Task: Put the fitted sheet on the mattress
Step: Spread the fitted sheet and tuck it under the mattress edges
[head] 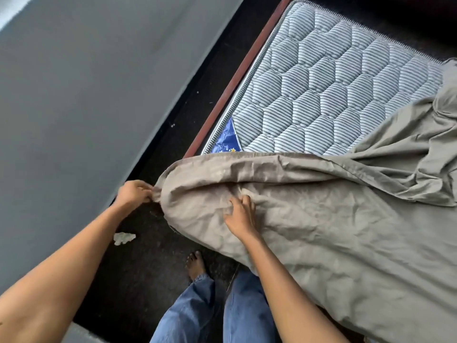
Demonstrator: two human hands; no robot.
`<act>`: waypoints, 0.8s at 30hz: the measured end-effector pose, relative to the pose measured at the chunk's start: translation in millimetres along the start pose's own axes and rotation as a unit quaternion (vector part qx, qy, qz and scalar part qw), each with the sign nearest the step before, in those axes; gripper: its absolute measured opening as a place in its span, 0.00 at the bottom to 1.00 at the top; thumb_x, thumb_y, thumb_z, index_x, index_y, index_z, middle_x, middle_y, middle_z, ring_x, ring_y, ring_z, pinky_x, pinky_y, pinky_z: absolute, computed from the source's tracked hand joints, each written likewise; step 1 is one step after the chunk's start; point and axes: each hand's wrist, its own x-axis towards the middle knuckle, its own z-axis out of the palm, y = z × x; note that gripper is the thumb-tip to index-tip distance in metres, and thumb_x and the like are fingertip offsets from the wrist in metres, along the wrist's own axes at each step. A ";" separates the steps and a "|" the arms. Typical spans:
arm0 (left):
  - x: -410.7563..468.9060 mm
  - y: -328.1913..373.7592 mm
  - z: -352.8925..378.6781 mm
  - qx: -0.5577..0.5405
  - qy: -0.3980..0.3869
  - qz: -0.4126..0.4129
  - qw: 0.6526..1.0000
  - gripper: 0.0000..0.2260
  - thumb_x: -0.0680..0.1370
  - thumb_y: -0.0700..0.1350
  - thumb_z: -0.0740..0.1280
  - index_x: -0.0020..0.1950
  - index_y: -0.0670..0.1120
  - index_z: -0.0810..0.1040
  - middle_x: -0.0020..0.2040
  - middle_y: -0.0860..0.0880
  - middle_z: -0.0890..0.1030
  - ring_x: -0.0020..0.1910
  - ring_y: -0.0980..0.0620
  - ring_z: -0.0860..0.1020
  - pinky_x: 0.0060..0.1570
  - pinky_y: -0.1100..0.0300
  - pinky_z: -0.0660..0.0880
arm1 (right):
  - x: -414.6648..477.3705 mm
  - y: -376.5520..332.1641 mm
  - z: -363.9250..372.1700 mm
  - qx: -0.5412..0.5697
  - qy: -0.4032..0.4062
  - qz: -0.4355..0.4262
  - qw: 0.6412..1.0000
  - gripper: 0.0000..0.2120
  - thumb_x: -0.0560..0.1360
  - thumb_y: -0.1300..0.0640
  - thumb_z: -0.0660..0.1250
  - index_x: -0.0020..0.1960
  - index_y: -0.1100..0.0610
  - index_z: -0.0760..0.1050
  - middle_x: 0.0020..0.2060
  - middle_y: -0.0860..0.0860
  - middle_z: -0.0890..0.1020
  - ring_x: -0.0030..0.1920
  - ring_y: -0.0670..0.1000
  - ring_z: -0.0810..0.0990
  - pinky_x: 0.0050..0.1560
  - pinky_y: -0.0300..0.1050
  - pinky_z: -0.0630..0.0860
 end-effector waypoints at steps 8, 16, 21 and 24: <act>7.4 -13.4 -26.3 0.282 0.146 -0.112 0.942 0.13 0.76 0.39 0.61 0.59 0.39 0.76 0.60 0.35 0.73 0.60 0.34 0.72 0.58 0.43 0.71 | 10.7 -2.9 -28.4 0.017 0.104 -0.038 0.994 0.24 0.74 0.57 0.63 0.70 0.52 0.65 0.63 0.55 0.68 0.63 0.58 0.66 0.62 0.51 0.66; -15.8 101.2 82.6 0.186 0.097 0.277 0.938 0.07 0.73 0.39 0.64 0.46 0.47 0.80 0.48 0.45 0.79 0.51 0.42 0.77 0.45 0.51 0.74 | 29.1 17.2 -59.1 0.001 0.113 -0.039 0.993 0.24 0.75 0.58 0.62 0.70 0.52 0.65 0.62 0.55 0.69 0.63 0.58 0.67 0.61 0.52 0.69; -20.7 139.5 133.1 0.220 -0.028 0.287 0.932 0.15 0.77 0.50 0.63 0.63 0.52 0.75 0.61 0.49 0.74 0.57 0.45 0.76 0.51 0.53 0.73 | 34.4 23.6 -67.6 0.008 0.104 -0.046 0.993 0.27 0.74 0.58 0.62 0.72 0.51 0.64 0.65 0.53 0.69 0.64 0.57 0.66 0.64 0.49 0.65; -16.2 144.1 145.5 0.253 -0.019 0.284 0.924 0.24 0.76 0.60 0.60 0.70 0.55 0.67 0.61 0.49 0.73 0.57 0.45 0.76 0.52 0.53 0.73 | 37.9 26.1 -72.3 0.022 0.112 -0.079 0.990 0.25 0.74 0.61 0.61 0.71 0.53 0.67 0.66 0.53 0.70 0.65 0.57 0.66 0.65 0.48 0.63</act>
